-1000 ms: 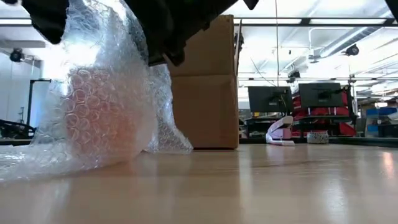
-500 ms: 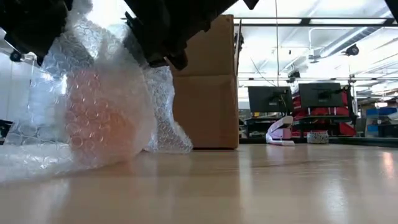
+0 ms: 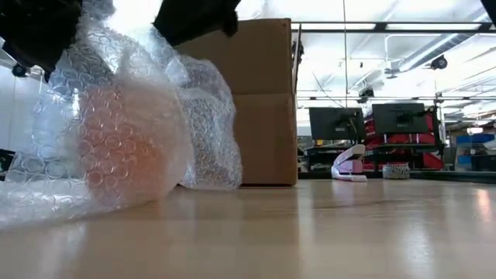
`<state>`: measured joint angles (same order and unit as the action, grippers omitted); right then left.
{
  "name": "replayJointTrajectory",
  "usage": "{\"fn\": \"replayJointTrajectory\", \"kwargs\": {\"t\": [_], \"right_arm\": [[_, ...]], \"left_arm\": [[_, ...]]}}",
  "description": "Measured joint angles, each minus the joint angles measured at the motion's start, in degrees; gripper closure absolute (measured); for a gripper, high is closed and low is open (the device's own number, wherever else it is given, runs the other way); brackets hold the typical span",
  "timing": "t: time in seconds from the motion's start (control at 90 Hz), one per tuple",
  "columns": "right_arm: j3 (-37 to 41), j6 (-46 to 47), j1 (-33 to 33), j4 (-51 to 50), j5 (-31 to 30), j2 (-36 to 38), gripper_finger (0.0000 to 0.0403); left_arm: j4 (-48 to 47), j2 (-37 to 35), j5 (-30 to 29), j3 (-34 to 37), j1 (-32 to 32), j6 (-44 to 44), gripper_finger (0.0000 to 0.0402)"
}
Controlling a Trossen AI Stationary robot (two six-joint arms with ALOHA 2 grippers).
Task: Wrap mug
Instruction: Wrap the orange mug with transparent bubble wrap
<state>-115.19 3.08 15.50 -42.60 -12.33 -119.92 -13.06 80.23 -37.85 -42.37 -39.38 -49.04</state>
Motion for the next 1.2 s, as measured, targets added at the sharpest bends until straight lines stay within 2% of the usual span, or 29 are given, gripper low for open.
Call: {"fn": "replayJointTrajectory", "kwargs": {"t": [0.089,0.167,0.222,0.356,0.478,0.544,0.622,0.778,0.922,0.989,1.044,1.2], "right_arm": [[-1.0,-1.9,1.1,-1.6,6.3,0.2,0.0272],[0.5,-2.8,2.2,3.1,11.3,-0.7,0.0278],[1.9,-4.2,2.8,7.4,10.9,-1.8,0.0290],[3.2,-5.0,1.2,12.2,5.3,-6.2,0.0331],[3.2,-1.4,-1.0,12.0,4.2,-8.6,0.0372],[3.2,-0.3,-1.6,11.9,5.6,-9.0,0.0392],[3.4,-0.7,-1.9,11.8,6.7,-9.5,0.0399],[3.6,-0.4,-2.0,11.9,6.1,-9.6,0.0396],[3.4,-1.0,-1.9,12.5,6.1,-9.6,0.0402],[3.4,-1.2,-1.8,13.0,6.3,-9.6,0.0401],[3.4,-1.2,-1.7,13.0,6.3,-9.6,0.0401],[3.2,-1.2,-1.5,12.5,6.4,-9.6,0.0400]], "left_arm": [[0.0,0.0,0.0,0.0,0.0,0.0,0.0326],[0.1,0.0,0.0,0.0,0.0,0.0,0.0326],[0.1,0.0,0.0,0.0,0.0,0.1,0.0326],[0.1,-0.2,0.4,0.0,0.0,0.3,0.0326],[-2.1,-1.5,6.8,-0.8,0.1,1.9,0.0326],[-4.9,-2.6,10.7,-2.6,0.0,2.1,0.0326],[-9.4,-3.7,12.1,-5.6,-0.3,1.7,0.0326],[-15.2,-4.3,9.7,-10.4,-1.0,1.8,0.0326],[-14.9,-4.2,-1.9,-10.8,-1.6,3.0,0.0326],[-15.0,-3.7,-5.2,-9.7,-1.5,1.7,0.0326],[-14.9,-2.6,-4.9,-8.5,-1.0,0.5,0.0326],[-11.6,0.6,1.1,-4.8,0.0,-1.6,0.0326]]}}
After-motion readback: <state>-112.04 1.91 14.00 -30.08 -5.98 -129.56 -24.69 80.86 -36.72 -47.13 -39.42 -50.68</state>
